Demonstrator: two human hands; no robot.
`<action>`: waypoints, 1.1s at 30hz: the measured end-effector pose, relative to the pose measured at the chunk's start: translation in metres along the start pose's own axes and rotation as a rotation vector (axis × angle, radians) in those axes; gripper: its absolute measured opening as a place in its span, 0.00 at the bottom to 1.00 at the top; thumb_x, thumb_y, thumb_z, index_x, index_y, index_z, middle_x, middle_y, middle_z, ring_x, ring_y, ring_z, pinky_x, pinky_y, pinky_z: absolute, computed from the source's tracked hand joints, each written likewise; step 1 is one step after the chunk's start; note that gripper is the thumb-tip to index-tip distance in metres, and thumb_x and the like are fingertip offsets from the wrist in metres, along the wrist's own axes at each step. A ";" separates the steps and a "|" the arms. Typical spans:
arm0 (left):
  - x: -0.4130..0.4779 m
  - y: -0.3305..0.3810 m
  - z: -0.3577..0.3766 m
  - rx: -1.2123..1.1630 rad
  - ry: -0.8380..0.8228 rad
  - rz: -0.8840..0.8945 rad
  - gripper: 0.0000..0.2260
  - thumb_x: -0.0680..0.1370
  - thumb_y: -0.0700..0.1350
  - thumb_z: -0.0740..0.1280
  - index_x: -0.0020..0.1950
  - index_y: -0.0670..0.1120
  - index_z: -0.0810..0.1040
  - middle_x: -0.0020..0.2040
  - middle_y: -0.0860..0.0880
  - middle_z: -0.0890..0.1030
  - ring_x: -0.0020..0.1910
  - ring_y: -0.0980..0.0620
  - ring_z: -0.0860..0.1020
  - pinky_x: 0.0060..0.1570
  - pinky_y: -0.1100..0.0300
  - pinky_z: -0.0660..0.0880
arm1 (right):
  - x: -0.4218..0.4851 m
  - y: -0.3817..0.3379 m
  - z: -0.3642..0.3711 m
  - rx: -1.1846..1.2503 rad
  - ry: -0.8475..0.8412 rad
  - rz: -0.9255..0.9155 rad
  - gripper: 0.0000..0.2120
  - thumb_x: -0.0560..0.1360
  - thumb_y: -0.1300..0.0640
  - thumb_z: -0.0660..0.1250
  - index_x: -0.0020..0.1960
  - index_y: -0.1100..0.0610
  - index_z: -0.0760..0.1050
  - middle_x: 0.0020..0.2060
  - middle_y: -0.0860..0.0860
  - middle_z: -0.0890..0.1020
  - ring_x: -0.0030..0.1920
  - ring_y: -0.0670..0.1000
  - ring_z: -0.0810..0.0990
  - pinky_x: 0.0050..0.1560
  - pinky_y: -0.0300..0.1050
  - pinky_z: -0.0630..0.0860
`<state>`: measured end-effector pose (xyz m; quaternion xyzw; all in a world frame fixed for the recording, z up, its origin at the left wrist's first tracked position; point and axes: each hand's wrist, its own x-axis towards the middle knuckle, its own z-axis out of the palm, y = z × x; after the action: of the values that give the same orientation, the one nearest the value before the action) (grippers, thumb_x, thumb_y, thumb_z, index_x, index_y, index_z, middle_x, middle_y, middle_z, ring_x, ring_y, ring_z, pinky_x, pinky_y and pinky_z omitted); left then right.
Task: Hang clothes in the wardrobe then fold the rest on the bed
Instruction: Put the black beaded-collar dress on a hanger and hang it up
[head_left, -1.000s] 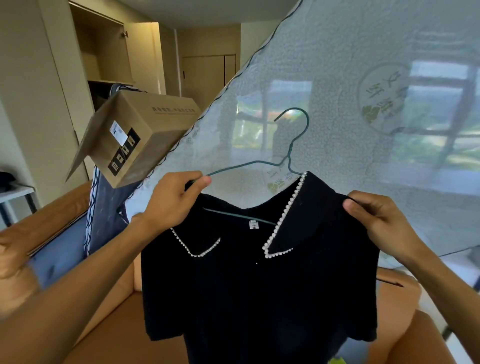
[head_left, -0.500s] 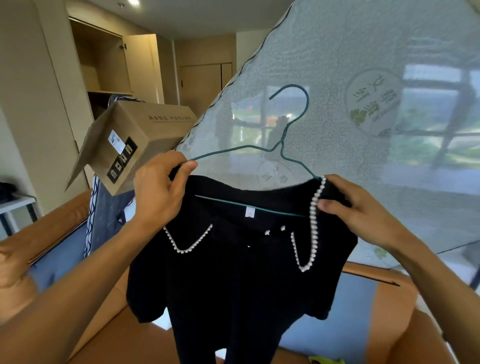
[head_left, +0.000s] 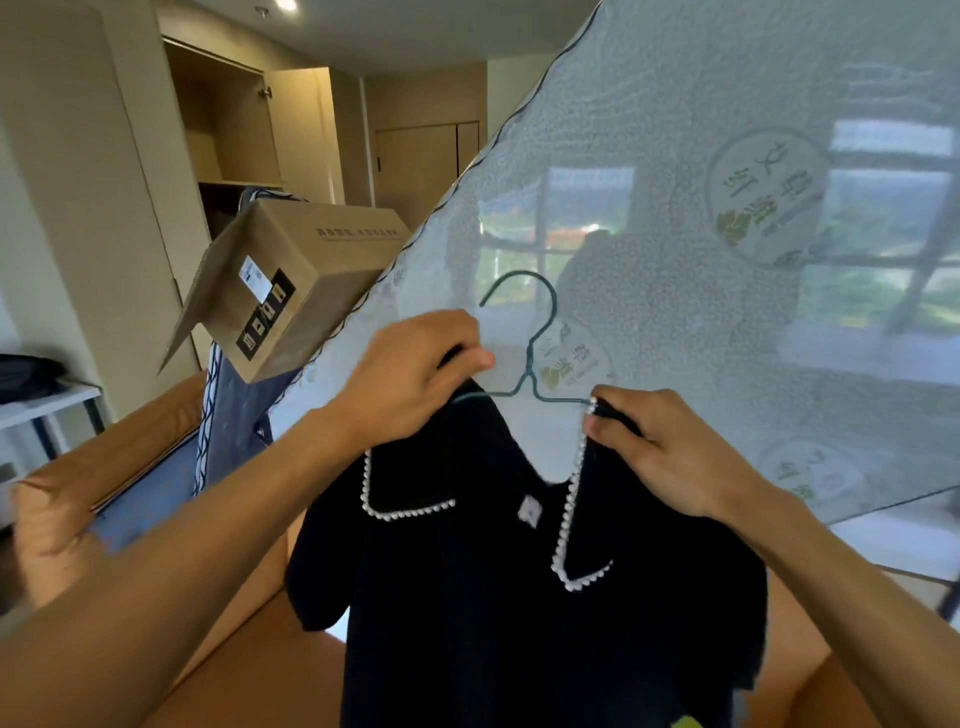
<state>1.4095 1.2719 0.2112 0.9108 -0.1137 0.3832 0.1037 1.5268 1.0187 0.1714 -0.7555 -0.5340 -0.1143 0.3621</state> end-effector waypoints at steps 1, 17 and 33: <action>-0.002 0.005 0.009 -0.010 -0.046 -0.002 0.16 0.82 0.57 0.58 0.40 0.48 0.70 0.36 0.53 0.71 0.36 0.55 0.71 0.37 0.56 0.67 | 0.000 0.000 0.003 0.038 0.026 0.008 0.13 0.81 0.57 0.64 0.38 0.55 0.70 0.31 0.47 0.75 0.32 0.43 0.73 0.37 0.41 0.69; -0.028 -0.006 0.010 0.119 0.190 -0.110 0.17 0.85 0.50 0.58 0.36 0.49 0.64 0.28 0.51 0.65 0.27 0.50 0.67 0.29 0.56 0.61 | -0.020 0.029 -0.051 0.090 -0.025 0.210 0.12 0.78 0.48 0.67 0.61 0.41 0.74 0.53 0.38 0.79 0.55 0.38 0.77 0.54 0.36 0.71; -0.131 -0.035 -0.050 0.183 0.144 -0.415 0.21 0.81 0.64 0.58 0.50 0.48 0.77 0.40 0.51 0.80 0.39 0.52 0.79 0.39 0.46 0.76 | 0.019 0.004 0.020 0.398 -0.047 0.110 0.15 0.80 0.56 0.66 0.36 0.60 0.71 0.29 0.60 0.72 0.31 0.51 0.72 0.39 0.47 0.67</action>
<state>1.2967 1.3357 0.1477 0.8905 0.1188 0.4265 0.1053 1.5335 1.0454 0.1661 -0.6994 -0.5124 0.0310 0.4974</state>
